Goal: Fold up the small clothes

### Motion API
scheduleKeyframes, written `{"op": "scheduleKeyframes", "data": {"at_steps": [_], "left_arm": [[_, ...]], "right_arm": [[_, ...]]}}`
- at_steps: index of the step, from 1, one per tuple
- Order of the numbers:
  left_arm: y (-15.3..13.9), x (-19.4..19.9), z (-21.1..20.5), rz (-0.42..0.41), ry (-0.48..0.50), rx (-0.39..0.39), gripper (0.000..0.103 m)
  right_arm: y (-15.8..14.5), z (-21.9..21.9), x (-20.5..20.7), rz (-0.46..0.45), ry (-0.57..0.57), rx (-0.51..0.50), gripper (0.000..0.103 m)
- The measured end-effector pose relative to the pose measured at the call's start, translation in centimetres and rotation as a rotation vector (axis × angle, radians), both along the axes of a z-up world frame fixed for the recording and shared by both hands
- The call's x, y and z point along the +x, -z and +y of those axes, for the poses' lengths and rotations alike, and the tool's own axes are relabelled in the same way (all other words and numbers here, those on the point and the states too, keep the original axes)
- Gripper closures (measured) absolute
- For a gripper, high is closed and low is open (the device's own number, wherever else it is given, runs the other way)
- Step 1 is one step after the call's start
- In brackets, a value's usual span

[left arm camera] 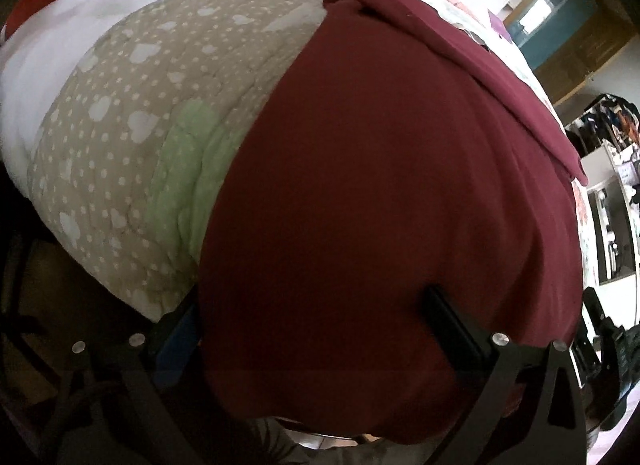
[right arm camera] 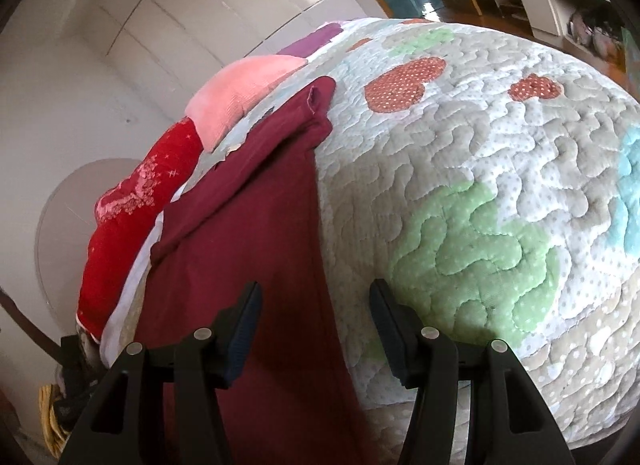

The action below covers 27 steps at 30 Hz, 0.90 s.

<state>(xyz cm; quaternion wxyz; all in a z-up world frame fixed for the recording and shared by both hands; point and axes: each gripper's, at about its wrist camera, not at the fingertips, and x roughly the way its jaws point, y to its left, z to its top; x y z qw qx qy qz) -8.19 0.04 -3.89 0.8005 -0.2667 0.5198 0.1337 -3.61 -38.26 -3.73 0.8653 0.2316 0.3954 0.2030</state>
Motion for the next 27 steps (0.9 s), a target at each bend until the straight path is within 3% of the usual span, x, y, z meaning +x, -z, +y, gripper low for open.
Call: {"op": "scheduleKeyframes", "data": {"at_steps": [8, 10, 11, 15, 20, 27], "left_arm": [[-0.5, -0.7, -0.2, -0.009, -0.011, -0.011, 0.002], [-1.5, -1.6, 0.7, -0.043, -0.022, -0.046, 0.016], [-2.5, -2.2, 1.6, -0.085, -0.029, -0.072, 0.018], [-5.2, -3.7, 4.7, -0.191, -0.088, -0.088, 0.019], [-4.5, -3.6, 6.5, -0.176, -0.103, -0.096, 0.019], [-3.1, -1.4, 5.0, -0.133, -0.025, 0.035, 0.018]], "right_arm": [[-0.3, 1.8, -0.9, -0.065, -0.01, -0.141, 0.043], [-0.3, 1.8, -0.9, -0.067, -0.011, -0.154, 0.043], [-0.3, 1.9, -0.9, -0.067, -0.011, -0.153, 0.043], [-0.1, 1.9, -1.0, -0.073, -0.008, -0.142, 0.043], [-0.2, 2.3, -1.0, -0.078, -0.009, -0.165, 0.042], [-0.1, 1.3, -0.4, -0.046, -0.024, -0.111, 0.042]]}}
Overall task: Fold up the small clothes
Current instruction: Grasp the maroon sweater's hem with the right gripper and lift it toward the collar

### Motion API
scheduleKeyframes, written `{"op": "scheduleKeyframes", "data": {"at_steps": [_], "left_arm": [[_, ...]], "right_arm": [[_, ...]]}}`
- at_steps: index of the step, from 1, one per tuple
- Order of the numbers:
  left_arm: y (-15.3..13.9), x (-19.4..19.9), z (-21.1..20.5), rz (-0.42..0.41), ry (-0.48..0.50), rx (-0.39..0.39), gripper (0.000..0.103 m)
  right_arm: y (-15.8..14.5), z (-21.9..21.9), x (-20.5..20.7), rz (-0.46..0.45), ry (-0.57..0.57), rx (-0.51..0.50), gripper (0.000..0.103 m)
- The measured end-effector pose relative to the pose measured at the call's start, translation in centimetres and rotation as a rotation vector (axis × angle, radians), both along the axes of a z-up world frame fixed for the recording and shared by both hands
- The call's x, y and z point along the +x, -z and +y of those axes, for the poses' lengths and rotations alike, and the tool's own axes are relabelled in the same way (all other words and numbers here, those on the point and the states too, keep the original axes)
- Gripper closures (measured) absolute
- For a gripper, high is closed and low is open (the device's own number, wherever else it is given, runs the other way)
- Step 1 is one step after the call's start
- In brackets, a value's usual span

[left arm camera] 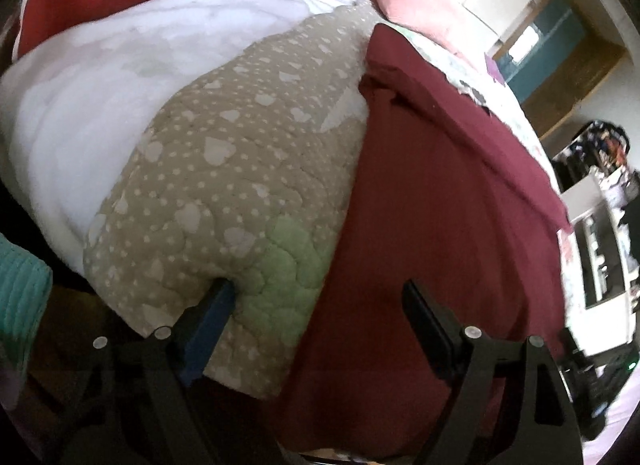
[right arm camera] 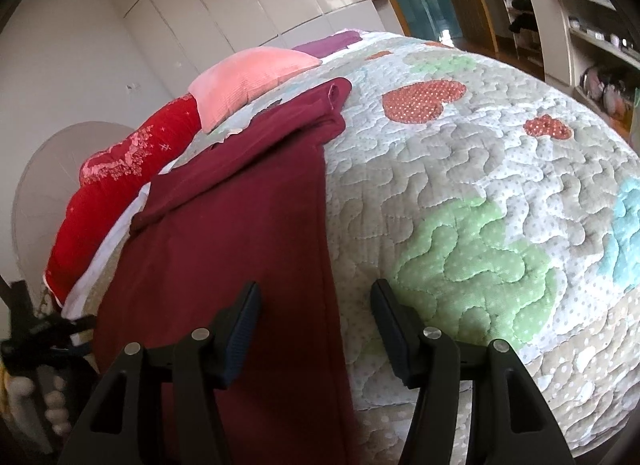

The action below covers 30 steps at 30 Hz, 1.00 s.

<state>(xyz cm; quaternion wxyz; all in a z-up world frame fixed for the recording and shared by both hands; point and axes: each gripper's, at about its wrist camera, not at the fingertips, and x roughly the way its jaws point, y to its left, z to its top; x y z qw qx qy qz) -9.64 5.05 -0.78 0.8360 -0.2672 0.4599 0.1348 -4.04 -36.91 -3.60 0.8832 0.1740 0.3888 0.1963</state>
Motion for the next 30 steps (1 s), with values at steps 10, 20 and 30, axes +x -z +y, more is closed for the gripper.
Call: {"op": "scheduleKeyframes", "data": {"at_steps": [10, 20, 30], "left_arm": [[0.3, -2.2, 0.2, -0.053, 0.042, -0.167, 0.045], [1.6, -3.1, -1.2, -0.059, 0.101, -0.201, 0.043], [3.3, -4.7, -3.1, -0.028, 0.174, -0.315, 0.052]], "right_arm": [[4.0, -2.5, -0.3, 0.331, -0.235, 0.486, 0.063], [4.6, 0.6, -2.0, 0.366, -0.311, 0.39, 0.063], [4.2, 1.8, -2.9, 0.364, -0.362, 0.32, 0.064]]}}
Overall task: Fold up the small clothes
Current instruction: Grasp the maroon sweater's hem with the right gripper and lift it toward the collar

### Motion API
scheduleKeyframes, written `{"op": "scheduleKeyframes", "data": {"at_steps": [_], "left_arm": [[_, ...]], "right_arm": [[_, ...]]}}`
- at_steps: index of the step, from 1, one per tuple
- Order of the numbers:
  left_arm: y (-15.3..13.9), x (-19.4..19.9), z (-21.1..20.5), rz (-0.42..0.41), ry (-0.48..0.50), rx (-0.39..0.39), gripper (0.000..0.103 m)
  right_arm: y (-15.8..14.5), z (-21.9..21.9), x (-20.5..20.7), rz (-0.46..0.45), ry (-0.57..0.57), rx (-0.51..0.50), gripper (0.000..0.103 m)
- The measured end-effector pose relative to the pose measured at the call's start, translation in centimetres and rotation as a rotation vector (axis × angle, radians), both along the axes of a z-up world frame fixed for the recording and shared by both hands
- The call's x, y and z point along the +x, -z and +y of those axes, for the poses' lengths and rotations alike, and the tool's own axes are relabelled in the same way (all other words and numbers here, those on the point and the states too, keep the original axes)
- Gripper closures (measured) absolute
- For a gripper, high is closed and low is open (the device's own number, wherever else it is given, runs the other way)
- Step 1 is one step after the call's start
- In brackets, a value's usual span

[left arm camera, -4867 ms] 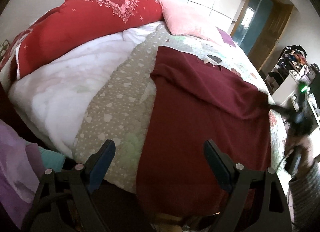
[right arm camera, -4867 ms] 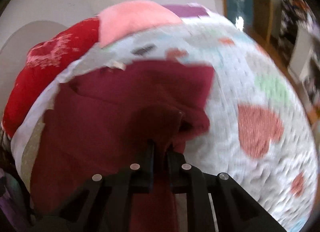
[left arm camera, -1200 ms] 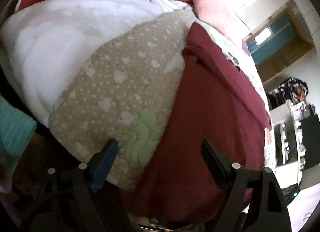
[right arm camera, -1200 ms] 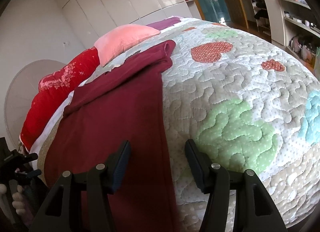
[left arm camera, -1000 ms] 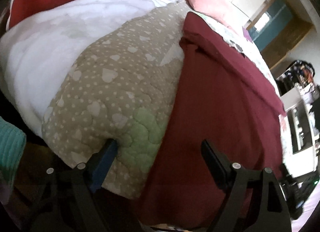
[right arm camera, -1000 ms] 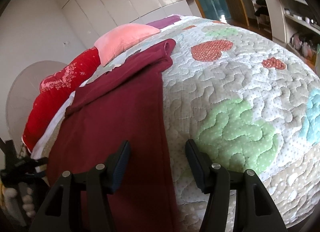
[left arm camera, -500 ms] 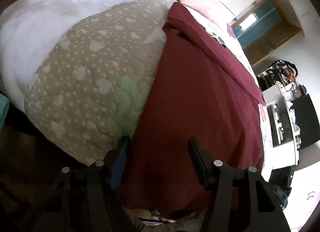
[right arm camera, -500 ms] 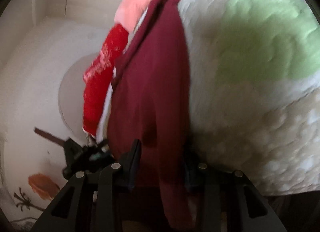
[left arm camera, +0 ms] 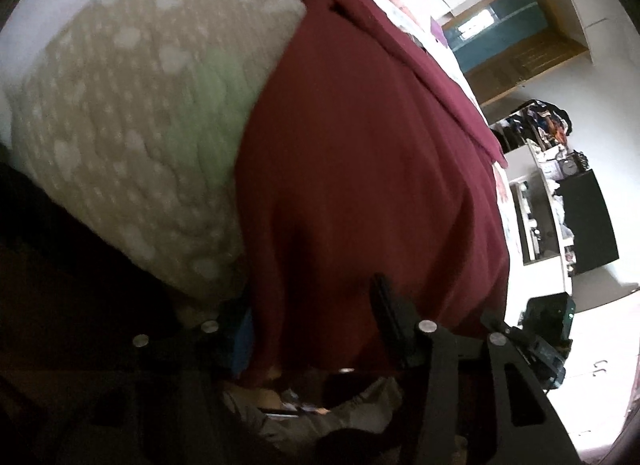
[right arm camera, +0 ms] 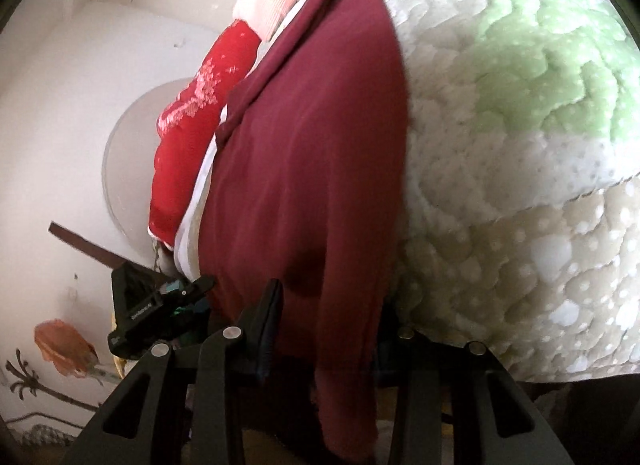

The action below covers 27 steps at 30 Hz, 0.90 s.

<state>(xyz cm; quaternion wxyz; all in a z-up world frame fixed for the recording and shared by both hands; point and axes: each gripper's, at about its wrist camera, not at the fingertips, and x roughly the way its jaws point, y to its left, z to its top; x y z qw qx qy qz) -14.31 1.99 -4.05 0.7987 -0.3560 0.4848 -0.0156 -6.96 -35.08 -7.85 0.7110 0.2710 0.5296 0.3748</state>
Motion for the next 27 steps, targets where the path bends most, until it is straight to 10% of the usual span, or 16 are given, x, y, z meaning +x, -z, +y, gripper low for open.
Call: {"op": "scheduleKeyframes", "data": {"at_steps": [5, 7, 19, 27], "left_arm": [[0.3, 0.1, 0.1, 0.023, -0.022, -0.013, 0.058], [0.0, 0.4, 0.4, 0.049, -0.034, -0.008, 0.089], [-7.2, -3.1, -1.2, -0.07, -0.002, -0.067, 0.096], [-6.9, -4.4, -2.9, -0.072, 0.017, -0.115, 0.096]], "right_arm": [[-0.1, 0.8, -0.1, -0.004, -0.016, -0.029, 0.08], [-0.4, 1.3, 0.0, -0.013, -0.013, -0.045, 0.094], [-6.2, -4.0, -1.0, -0.027, 0.017, 0.118, 0.097], [-5.2, -5.3, -3.9, 0.009, -0.002, 0.134, 0.096]]}}
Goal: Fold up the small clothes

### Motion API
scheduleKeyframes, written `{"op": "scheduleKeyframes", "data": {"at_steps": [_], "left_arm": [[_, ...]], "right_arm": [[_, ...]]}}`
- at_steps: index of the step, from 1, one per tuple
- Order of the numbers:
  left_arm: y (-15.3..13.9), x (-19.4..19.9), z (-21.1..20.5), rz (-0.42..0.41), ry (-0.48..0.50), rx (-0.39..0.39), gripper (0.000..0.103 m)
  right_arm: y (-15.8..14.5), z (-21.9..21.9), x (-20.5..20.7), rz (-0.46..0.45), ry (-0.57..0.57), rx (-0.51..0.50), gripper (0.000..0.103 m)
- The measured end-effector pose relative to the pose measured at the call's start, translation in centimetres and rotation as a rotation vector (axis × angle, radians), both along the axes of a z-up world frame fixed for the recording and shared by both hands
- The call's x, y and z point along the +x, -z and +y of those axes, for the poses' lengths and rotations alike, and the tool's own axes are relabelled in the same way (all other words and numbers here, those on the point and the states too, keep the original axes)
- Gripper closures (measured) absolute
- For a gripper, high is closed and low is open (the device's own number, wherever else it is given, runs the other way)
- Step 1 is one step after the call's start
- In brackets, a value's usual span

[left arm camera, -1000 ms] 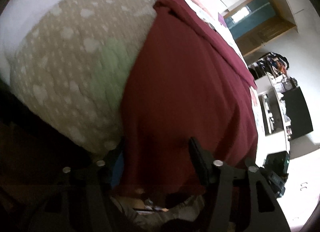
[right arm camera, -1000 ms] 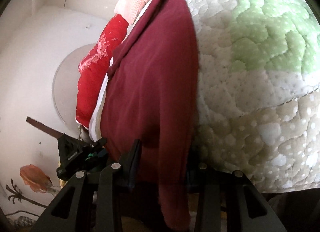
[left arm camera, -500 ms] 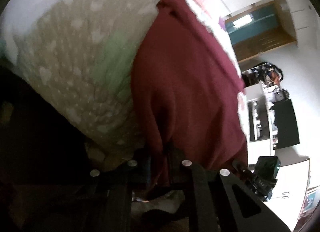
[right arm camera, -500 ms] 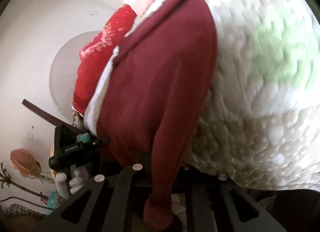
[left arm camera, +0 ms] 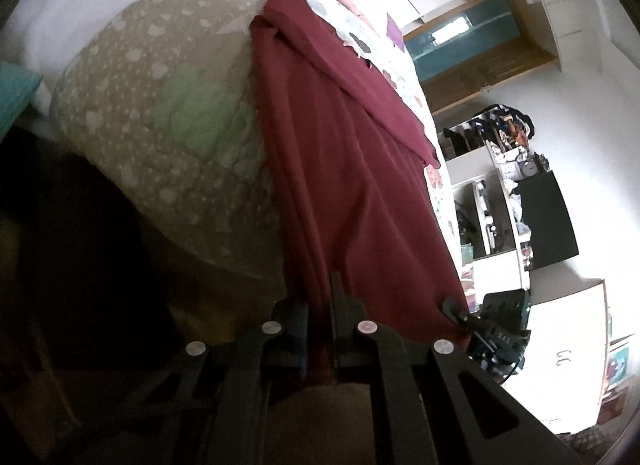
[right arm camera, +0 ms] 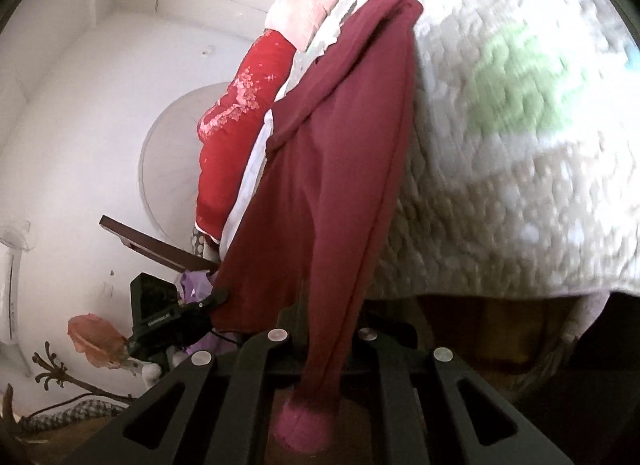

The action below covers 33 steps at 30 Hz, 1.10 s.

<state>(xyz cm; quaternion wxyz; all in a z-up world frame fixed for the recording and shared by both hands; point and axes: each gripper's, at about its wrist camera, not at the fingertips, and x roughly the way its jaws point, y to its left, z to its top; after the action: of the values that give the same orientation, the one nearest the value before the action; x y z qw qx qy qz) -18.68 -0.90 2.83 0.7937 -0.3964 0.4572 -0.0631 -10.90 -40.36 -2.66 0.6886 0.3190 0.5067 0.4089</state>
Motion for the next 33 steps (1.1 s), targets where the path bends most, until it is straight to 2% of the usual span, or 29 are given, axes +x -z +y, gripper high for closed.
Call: {"op": "scheduleKeyframes", "data": {"at_steps": [4, 9, 15, 18, 21, 26, 30, 33], "left_arm": [[-1.3, 0.4, 1.0, -0.033, -0.025, 0.008, 0.096], [-3.3, 2.4, 3.3, -0.098, -0.067, 0.006, 0.096], [-4.3, 8.4, 5.6, -0.114, -0.106, 0.026, 0.096], [-4.1, 12.2, 6.8, -0.1, -0.126, 0.012, 0.096], [-3.7, 16.5, 8.4, -0.077, -0.156, 0.045, 0.096], [-2.0, 24.8, 10.9, 0.017, -0.194, 0.139, 0.096], [-0.1, 29.0, 12.4, 0.066, -0.197, 0.111, 0.096], [0.2, 31.3, 12.6, 0.075, -0.185, 0.132, 0.096]], "right_arm": [[-1.4, 0.1, 0.4, -0.052, -0.004, -0.032, 0.096], [-4.2, 1.3, 3.2, -0.123, -0.013, -0.026, 0.096], [-7.2, 4.5, 9.3, -0.178, 0.028, -0.017, 0.096], [-7.9, 5.6, 12.6, -0.17, 0.061, -0.014, 0.096], [-7.9, 6.5, 16.7, -0.14, 0.109, -0.021, 0.096], [-6.0, 8.0, 23.9, -0.063, 0.186, -0.075, 0.096], [-3.8, 9.3, 28.4, -0.028, 0.226, -0.166, 0.094], [-2.9, 10.2, 30.7, -0.032, 0.241, -0.211, 0.094]]}}
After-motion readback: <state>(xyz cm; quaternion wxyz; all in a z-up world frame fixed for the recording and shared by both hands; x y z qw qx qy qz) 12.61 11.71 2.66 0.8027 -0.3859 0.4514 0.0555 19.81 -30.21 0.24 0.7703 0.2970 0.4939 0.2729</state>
